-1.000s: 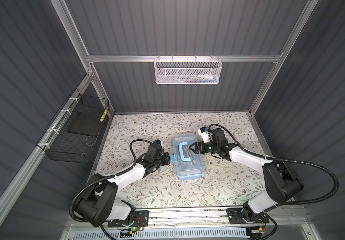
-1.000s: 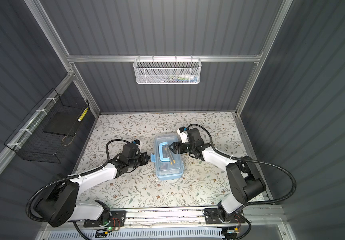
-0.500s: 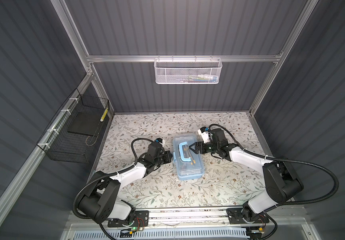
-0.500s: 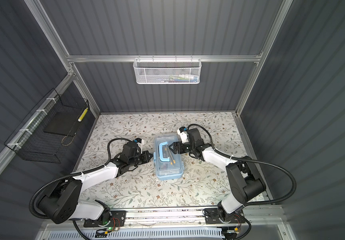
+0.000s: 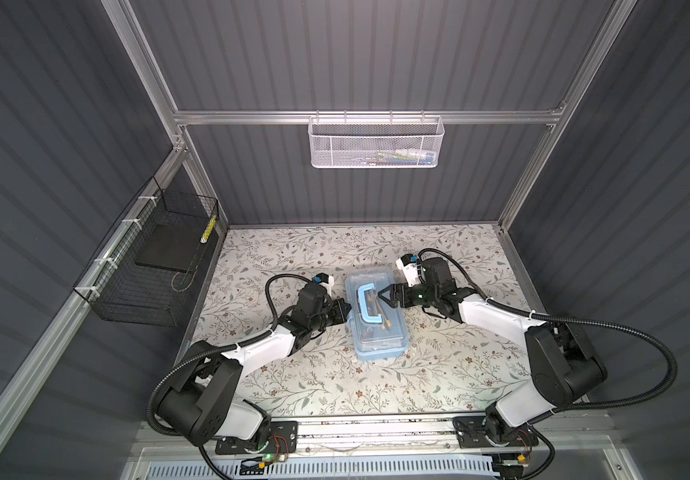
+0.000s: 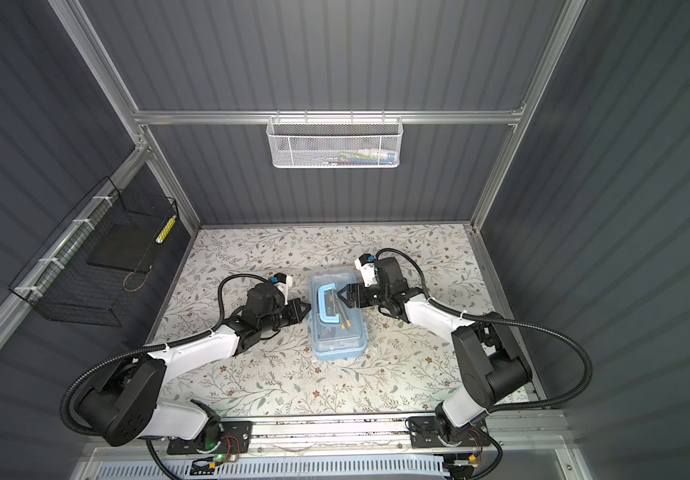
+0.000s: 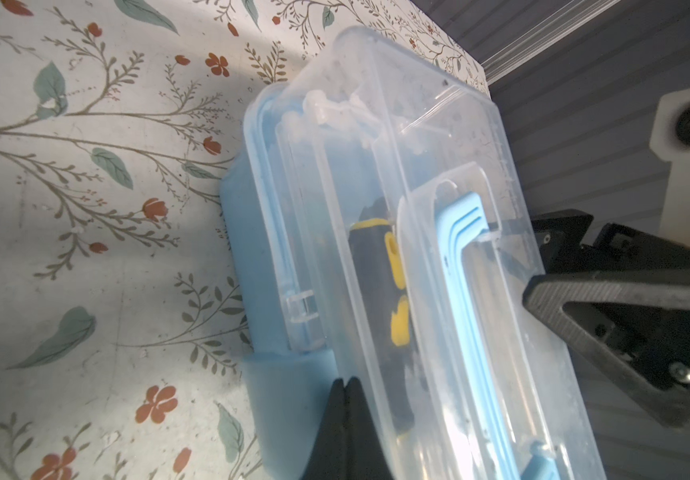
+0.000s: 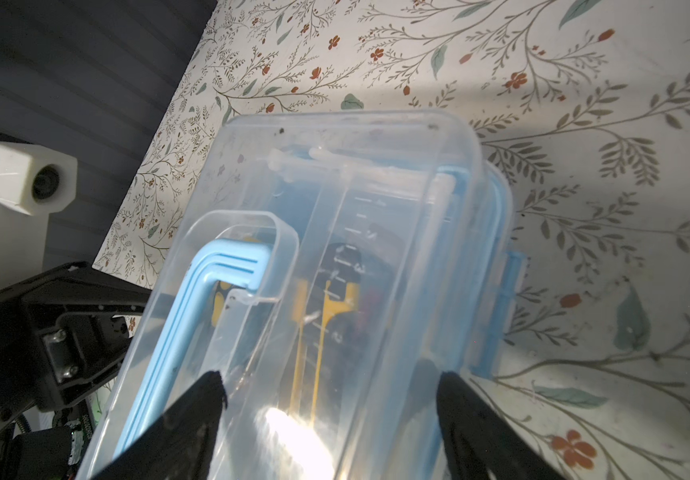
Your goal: Pack the tool kit
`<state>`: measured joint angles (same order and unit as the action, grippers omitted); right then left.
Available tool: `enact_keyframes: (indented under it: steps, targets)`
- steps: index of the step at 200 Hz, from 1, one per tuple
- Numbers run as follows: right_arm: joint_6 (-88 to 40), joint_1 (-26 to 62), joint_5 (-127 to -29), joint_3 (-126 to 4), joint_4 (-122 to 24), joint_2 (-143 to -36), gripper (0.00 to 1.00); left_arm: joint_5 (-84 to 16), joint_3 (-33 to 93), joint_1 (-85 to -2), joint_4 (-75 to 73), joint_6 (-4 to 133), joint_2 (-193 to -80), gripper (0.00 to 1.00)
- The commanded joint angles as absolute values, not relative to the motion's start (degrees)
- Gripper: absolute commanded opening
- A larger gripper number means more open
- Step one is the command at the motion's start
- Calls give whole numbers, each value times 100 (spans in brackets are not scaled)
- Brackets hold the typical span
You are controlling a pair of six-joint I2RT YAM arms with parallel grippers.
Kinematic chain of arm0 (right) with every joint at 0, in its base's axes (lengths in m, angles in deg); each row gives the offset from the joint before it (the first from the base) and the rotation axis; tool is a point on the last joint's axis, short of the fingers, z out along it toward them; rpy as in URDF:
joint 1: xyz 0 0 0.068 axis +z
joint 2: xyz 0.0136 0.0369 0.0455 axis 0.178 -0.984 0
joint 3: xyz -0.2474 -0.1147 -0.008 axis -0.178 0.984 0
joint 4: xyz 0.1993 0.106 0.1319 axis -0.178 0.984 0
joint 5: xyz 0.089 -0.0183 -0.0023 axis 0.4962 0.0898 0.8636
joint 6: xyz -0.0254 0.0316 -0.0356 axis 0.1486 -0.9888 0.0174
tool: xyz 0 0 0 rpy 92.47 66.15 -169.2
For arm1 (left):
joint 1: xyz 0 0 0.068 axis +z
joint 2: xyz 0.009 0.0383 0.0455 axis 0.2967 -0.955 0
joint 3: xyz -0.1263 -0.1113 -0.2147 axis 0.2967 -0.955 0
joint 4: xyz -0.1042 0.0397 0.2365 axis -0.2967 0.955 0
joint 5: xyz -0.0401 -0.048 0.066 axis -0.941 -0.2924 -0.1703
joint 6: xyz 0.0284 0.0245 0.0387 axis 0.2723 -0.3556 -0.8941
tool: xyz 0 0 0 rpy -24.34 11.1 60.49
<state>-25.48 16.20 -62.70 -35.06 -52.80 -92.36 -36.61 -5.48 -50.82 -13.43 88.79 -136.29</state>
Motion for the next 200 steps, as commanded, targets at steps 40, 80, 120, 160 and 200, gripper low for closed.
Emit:
enact_keyframes:
  steps: [40, 80, 120, 160, 200]
  targets:
    - [-2533, 1682, -6200, -3196, -4739, -9375, 81, -3424, -201, -5230, -645, 8551, -13379, 0]
    - [-2577, 1658, -6201, -3178, -4788, -9352, 81, -2574, 236, -5011, 654, 7935, -12726, 0]
    - [-2586, 1651, -6183, -3178, -4778, -9340, 81, -2998, -465, -4477, 333, 8138, -12789, 0]
    - [-2590, 1641, -6152, -3187, -4759, -9357, 81, -3610, -668, -4503, -548, 8325, -13421, 0]
    - [-2612, 1638, -6154, -3169, -4796, -9344, 81, -3690, -665, -4677, -868, 8420, -13716, 0]
